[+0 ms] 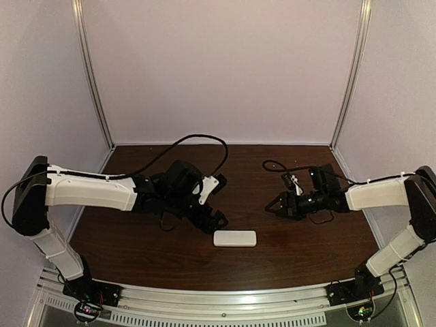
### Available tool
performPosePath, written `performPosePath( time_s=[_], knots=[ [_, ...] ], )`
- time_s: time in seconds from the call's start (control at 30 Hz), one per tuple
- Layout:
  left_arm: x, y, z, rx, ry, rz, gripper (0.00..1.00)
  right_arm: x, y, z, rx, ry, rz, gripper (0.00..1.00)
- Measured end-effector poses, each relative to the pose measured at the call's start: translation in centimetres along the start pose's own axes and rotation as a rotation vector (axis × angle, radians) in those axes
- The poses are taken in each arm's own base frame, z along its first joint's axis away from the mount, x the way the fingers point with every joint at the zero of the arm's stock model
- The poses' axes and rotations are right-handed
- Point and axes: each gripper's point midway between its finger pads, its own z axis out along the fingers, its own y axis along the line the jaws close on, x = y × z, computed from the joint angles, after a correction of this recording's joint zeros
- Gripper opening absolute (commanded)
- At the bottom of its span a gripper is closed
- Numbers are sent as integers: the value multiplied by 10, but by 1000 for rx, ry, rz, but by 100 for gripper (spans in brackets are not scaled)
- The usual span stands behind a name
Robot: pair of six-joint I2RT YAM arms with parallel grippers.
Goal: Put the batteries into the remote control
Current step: Pick up the remote control from the center of the board.
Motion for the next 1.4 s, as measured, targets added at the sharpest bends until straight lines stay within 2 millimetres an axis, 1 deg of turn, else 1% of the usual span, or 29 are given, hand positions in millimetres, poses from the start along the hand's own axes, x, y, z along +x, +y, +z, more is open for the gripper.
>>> performPosePath(
  time_s=[0.03,0.1,0.2,0.27,0.33,0.37,0.4,0.47,0.53,0.6,0.7,0.77,0.83,1.0,1.13,1.33,1.4],
  knots=[
    [-8,-1,-3,-3,-24,48,98,-8,6,-8,16,-32,-40,91],
    [-20,-1,-10,-13,-68,141,98,-29,24,-27,37,-111,-134,99],
    [-32,0,-12,-37,-94,264,97,-57,57,-63,63,-259,-281,100],
    [-43,-5,-7,-21,-84,356,97,-69,72,-85,90,-360,-341,100],
    [-53,-10,4,1,-78,452,97,-82,82,-110,140,-474,-365,100],
    [-54,-13,12,15,-67,504,97,-86,84,-121,162,-521,-371,100],
    [-51,-15,20,31,-48,545,96,-89,87,-131,182,-566,-378,100],
    [-35,-18,36,78,12,611,92,-91,89,-145,204,-622,-385,100],
    [-12,-22,54,139,97,657,91,-89,91,-154,216,-652,-389,100],
    [6,-25,67,191,170,689,90,-86,89,-158,228,-663,-386,100],
    [22,-28,79,241,240,715,87,-79,84,-158,237,-658,-380,100],
    [26,-32,84,265,268,727,87,-75,81,-156,236,-639,-375,100],
    [26,-35,88,278,279,738,85,-71,79,-152,230,-618,-371,100],
    [32,-40,97,296,320,751,76,-66,76,-147,231,-584,-359,100],
    [45,-41,105,305,370,756,67,-63,78,-146,216,-574,-363,100],
    [41,-42,107,303,378,749,44,-58,88,-148,166,-574,-388,100],
    [41,-43,107,304,382,746,38,-57,90,-149,157,-574,-394,100]
  ],
)
